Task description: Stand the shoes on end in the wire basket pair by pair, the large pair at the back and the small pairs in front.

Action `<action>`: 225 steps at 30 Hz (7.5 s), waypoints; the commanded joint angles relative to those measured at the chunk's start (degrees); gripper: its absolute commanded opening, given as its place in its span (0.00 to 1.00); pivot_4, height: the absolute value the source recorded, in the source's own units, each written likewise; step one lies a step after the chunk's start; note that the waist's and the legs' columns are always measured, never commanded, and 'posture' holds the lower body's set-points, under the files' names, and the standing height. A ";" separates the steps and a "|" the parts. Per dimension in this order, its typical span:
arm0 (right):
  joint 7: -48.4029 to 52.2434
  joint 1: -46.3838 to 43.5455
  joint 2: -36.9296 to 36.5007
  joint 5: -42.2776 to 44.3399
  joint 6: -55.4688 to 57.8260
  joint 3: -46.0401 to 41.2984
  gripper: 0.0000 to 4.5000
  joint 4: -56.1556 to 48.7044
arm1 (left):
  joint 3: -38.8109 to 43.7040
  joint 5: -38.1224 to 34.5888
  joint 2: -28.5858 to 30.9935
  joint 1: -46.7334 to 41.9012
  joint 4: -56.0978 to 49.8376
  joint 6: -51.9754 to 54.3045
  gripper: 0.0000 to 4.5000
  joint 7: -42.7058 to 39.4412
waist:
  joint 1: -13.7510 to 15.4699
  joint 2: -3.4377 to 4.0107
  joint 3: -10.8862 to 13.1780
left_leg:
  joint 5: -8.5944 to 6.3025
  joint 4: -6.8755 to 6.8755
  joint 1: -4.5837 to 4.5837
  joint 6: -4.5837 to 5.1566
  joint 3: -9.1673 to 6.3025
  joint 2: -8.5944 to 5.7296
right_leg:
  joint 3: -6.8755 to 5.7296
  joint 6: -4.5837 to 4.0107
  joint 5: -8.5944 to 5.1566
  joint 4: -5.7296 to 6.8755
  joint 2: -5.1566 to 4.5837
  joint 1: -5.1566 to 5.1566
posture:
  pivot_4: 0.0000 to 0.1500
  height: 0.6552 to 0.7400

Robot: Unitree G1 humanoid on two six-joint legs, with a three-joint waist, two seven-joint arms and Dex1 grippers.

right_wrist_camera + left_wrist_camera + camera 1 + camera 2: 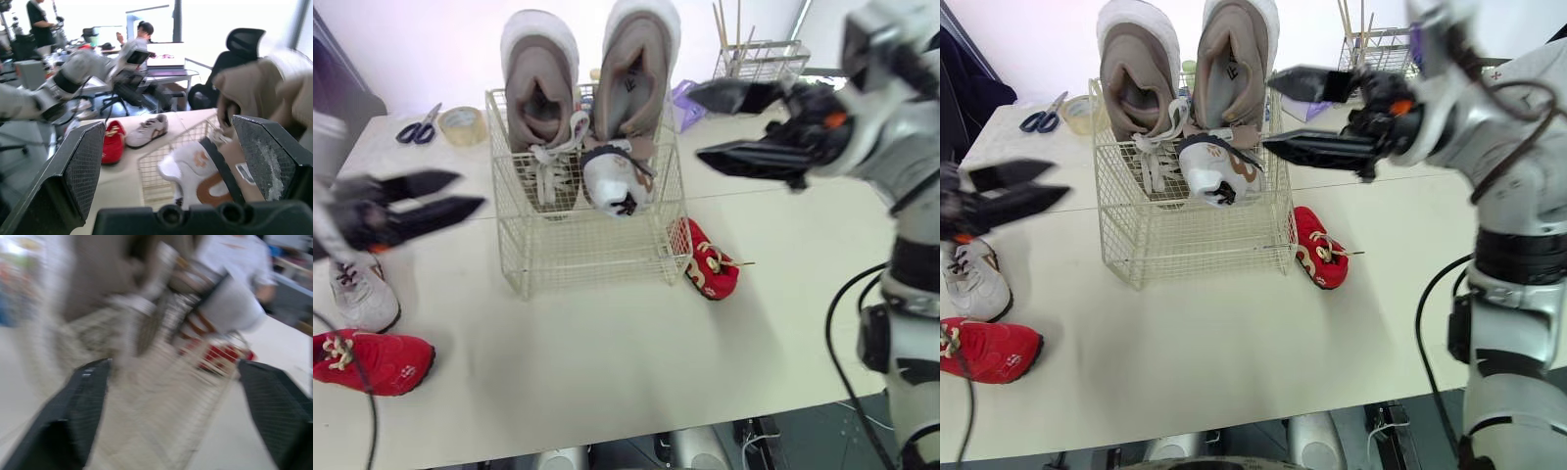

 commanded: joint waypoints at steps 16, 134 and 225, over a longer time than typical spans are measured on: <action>6.70 -1.28 1.50 -5.78 -1.10 14.67 1.00 -11.11 | 3.64 29.74 4.23 7.27 55.84 -13.09 0.99 -11.88 | 0.51 -0.35 -0.18 | 0.06 -0.53 -0.12 -0.13 0.73 0.07 | 0.11 -0.22 0.00 0.05 -0.27 -0.69 | 1.00 1.00; -0.53 -3.05 -8.08 -0.35 9.77 5.77 1.00 -1.89 | -33.12 42.82 -48.93 -7.15 -13.15 -59.25 0.07 22.84 | 0.68 -1.04 -1.18 | 0.07 -0.36 0.00 -0.10 0.65 0.11 | 0.12 0.13 0.33 -0.03 -0.06 -0.39 | 1.00 1.00; -1.69 2.96 -0.19 -2.21 3.38 4.43 1.00 -1.58 | 0.06 4.51 -18.79 13.53 -12.18 -26.77 0.99 10.30 | 0.37 -0.36 -1.51 | 0.06 -0.42 0.05 -0.07 0.65 0.19 | 0.09 -0.20 0.23 -0.11 -0.01 -0.41 | 1.00 1.00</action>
